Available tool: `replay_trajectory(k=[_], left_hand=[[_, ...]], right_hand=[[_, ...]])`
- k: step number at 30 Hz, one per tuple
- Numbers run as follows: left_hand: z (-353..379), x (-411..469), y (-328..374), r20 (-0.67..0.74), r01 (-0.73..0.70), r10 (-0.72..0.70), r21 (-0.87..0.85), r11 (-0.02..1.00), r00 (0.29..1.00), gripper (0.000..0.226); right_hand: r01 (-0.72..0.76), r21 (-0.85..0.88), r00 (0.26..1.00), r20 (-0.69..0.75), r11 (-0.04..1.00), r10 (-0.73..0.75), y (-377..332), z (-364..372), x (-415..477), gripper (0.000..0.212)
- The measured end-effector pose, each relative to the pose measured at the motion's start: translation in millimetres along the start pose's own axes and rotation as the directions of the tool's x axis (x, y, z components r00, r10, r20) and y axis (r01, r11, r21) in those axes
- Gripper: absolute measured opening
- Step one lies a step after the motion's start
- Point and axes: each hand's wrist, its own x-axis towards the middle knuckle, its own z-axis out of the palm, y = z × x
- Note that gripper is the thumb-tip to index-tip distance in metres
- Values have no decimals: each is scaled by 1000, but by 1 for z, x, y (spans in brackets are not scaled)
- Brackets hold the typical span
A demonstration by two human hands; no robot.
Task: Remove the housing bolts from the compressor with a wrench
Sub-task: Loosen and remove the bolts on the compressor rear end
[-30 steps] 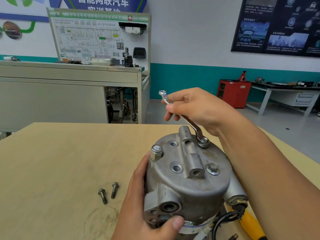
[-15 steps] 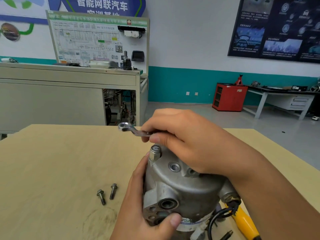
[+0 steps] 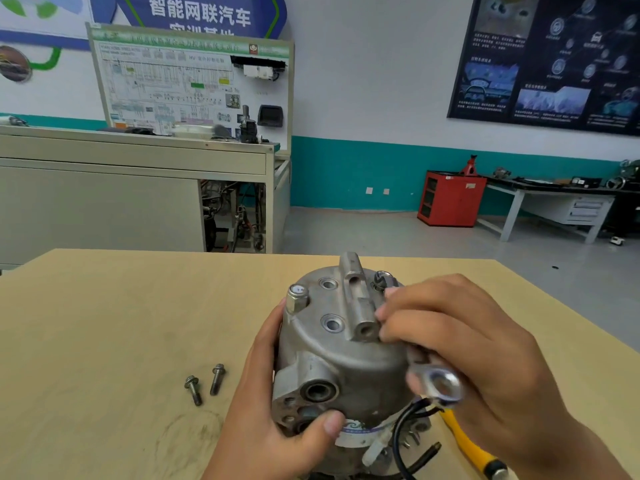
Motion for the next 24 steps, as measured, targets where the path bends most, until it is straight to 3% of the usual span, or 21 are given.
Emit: replay_trajectory(k=[2,5,8,12,15,20,22,24], left_hand=[[-1,-1,0,-13,-12,13,58,998,1000,92],[-3,0,-1,-22,4,-2,95,995,1000,88],[-3,1,0,-24,15,-13,97,995,1000,88],[-4,0,2,-5,-23,23,102,994,1000,87],[-4,0,2,-20,-23,25,107,994,1000,86],[-3,-1,0,-28,-34,37,103,994,999,87],[-3,-2,0,-21,-41,44,94,995,999,87],[-3,-1,0,-19,-45,47,82,996,999,87]], right_hand=[[-67,182,986,-139,981,93,3,8,-11,32],[-71,471,906,-338,879,254,3,27,-17,34],[9,730,769,-442,683,462,2,37,-15,34],[26,932,402,-340,361,850,20,30,-2,41],[-83,984,255,-129,155,958,43,26,14,30],[-463,878,282,279,-124,918,74,23,53,21],[-626,772,303,374,-113,877,80,27,69,23],[-785,619,345,425,10,837,82,34,82,18]])
